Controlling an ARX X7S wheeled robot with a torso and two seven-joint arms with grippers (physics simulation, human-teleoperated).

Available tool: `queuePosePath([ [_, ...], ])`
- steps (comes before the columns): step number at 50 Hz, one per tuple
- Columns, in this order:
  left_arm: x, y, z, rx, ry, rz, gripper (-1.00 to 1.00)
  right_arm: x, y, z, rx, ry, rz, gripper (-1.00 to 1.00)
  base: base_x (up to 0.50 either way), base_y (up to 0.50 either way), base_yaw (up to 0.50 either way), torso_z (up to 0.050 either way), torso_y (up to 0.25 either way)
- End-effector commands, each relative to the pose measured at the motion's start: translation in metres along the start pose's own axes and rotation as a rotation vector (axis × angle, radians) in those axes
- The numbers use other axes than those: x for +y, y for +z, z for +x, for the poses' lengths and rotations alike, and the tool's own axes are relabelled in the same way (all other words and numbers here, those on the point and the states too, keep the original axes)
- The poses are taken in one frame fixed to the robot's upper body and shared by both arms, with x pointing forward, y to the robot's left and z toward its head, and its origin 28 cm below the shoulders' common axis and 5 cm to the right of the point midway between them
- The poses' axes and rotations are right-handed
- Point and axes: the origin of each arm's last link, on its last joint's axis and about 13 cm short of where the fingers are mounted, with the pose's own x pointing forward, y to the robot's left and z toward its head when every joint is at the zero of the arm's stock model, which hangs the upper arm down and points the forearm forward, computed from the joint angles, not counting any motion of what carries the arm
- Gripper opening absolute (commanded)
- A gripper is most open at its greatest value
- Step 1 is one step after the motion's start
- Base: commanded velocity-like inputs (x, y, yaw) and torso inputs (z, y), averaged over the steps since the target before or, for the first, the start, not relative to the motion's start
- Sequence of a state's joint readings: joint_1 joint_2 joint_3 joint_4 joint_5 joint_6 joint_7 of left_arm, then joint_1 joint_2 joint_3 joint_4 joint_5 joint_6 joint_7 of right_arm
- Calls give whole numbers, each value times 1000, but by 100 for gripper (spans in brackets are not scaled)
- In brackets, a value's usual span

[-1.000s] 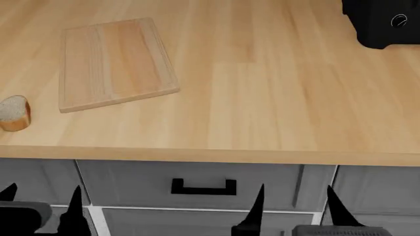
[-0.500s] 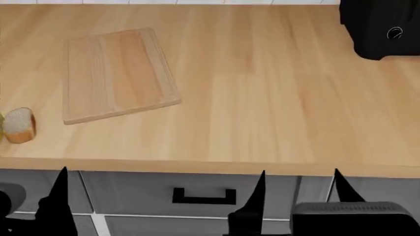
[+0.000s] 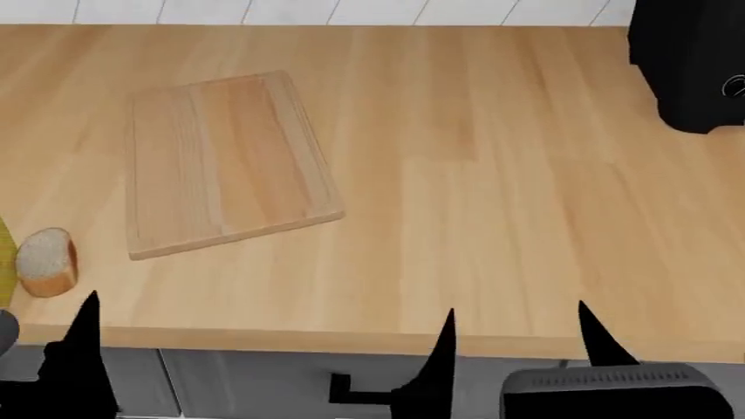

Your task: Place the bread and cheese on the cutting board.

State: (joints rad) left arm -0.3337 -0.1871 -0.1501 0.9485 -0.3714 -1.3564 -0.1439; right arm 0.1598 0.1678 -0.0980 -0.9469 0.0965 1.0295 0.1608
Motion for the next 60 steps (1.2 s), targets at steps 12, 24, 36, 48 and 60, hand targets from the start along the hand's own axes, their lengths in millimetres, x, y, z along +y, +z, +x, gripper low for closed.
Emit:
queuePosePath([
  [12,18,50,-33,20,127,-39,100,3,1,-4,-8,33,20,100,426,360,0,0,0],
  [24,21,11,-42,222,174,-89,100,2,3,-6,6,28,37,100,303,240,0,0,0],
  [36,27,-19,-55,422,122,-110,100,2,-5,-10,19,19,55,100,0,0,0,0,0],
  [48,22,-20,-36,454,95,-123,100,9,-15,-10,49,51,52,100,1,0,0,0,0],
  [60,10,-28,-15,492,62,-100,100,13,-23,-12,72,73,54,100,0,0,0,0,0],
])
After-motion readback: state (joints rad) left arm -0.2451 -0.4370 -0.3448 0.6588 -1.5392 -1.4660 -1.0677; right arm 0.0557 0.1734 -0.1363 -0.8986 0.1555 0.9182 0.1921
